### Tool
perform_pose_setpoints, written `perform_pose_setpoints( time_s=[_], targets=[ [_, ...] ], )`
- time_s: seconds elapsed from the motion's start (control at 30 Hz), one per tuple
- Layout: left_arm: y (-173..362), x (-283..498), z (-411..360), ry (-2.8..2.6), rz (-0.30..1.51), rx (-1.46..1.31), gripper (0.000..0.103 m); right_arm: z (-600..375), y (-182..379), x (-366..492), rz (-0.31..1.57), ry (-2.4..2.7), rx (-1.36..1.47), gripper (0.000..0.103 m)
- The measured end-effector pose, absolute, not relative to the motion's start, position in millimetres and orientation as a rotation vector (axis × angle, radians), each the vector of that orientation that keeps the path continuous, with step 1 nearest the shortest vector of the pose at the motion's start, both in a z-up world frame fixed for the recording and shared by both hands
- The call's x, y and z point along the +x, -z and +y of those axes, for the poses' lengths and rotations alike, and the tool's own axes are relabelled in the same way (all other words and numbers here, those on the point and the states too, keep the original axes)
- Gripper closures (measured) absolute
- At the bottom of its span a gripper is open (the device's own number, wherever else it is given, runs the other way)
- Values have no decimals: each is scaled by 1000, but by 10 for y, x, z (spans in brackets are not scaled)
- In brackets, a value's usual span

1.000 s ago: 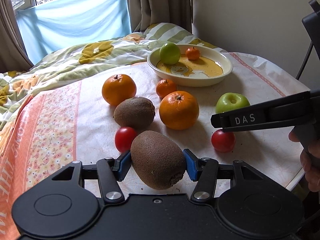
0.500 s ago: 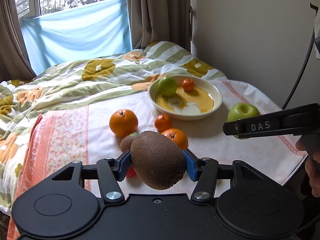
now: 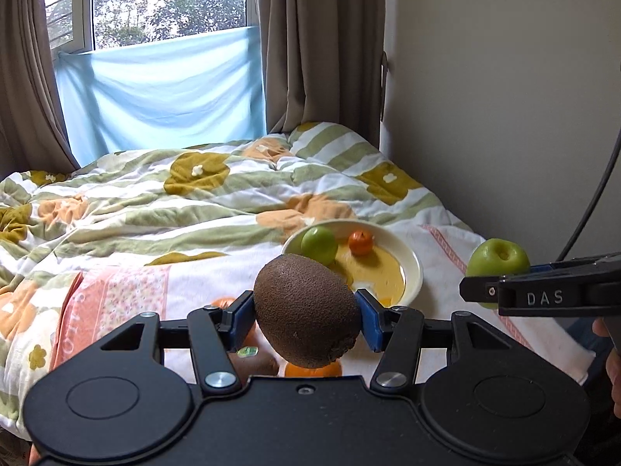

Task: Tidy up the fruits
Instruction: 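Carry the kiwi and green apple in both tools over the bowl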

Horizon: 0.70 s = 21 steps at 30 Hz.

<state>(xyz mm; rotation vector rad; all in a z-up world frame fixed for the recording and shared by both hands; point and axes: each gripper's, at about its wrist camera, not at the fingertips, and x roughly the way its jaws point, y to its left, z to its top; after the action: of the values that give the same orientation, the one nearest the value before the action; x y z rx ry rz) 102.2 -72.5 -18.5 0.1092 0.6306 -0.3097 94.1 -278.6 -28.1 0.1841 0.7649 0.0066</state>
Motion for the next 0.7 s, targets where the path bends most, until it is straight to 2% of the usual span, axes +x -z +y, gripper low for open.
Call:
perform_pose_setpoints(
  time_s=[0.33,0.7],
  targets=[
    [244,1627,-1142,260,648,125,43,-3199,301,1602,768,-69,167,35],
    [810,2340,-1464,174,757,200,43,-3391,669,2369,853,-157,141,35]
  ],
)
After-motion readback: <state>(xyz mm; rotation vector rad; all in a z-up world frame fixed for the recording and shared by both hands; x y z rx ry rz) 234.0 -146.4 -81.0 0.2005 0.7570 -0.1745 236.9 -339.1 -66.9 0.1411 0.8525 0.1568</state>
